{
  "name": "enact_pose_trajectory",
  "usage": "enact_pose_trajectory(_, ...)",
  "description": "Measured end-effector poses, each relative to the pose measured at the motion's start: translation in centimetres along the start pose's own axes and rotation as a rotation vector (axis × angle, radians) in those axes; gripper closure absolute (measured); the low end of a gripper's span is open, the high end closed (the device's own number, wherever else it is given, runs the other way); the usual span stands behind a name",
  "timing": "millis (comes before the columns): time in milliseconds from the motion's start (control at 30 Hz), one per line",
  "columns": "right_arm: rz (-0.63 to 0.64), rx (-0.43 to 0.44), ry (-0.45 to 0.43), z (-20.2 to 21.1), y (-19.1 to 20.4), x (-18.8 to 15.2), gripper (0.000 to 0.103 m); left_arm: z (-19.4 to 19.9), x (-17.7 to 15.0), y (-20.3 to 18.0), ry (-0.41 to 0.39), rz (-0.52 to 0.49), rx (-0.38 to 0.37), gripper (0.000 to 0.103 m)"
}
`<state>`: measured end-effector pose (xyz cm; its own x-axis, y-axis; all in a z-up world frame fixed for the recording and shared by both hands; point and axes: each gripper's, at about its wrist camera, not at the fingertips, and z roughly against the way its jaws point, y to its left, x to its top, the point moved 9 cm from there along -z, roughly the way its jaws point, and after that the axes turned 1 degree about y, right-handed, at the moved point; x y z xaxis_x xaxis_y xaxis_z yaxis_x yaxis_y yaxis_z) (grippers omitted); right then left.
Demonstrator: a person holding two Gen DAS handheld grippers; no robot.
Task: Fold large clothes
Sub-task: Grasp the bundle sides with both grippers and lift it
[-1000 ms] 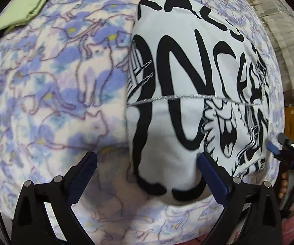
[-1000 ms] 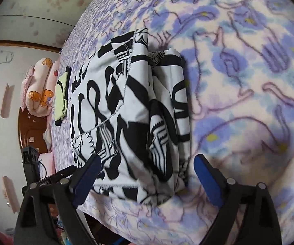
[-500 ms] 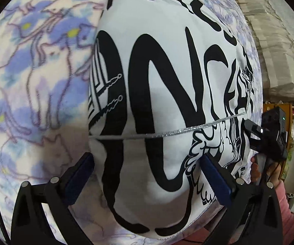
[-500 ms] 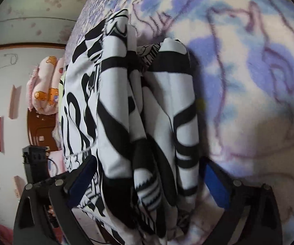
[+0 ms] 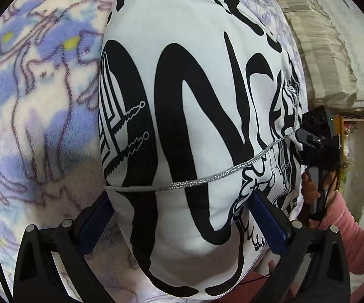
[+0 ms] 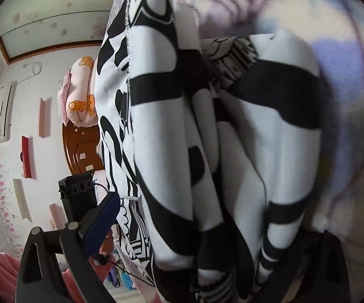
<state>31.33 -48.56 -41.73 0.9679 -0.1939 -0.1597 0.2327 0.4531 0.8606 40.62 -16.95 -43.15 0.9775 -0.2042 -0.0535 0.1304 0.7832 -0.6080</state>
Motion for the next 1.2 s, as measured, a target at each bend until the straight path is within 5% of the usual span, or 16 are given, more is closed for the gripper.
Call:
enact_pose_trajectory(600, 0.018, 0.003, 0.026, 0.3, 1.0, -0.4, 0.005, -2.3, 2.0, 3.6, -0.033, 0.275, -0.284, 0.000)
enact_pose_trajectory(733, -0.007, -0.082, 0.001, 0.9, -0.2, -0.6, 0.038, -2.9, 2.1, 3.3, -0.056, 0.312, -0.228, 0.002)
enact_pose_trajectory(1067, 0.032, -0.171, -0.078, 1.8, 2.0, -1.6, 0.072, -0.9, 2.1, 1.3, -0.161, 0.352, 0.040, 0.030)
enact_pose_trajectory(1200, 0.051, -0.238, -0.098, 2.1, 3.4, -2.0, 0.076, 0.0, 1.9, -0.3, -0.213, 0.345, 0.106, 0.038)
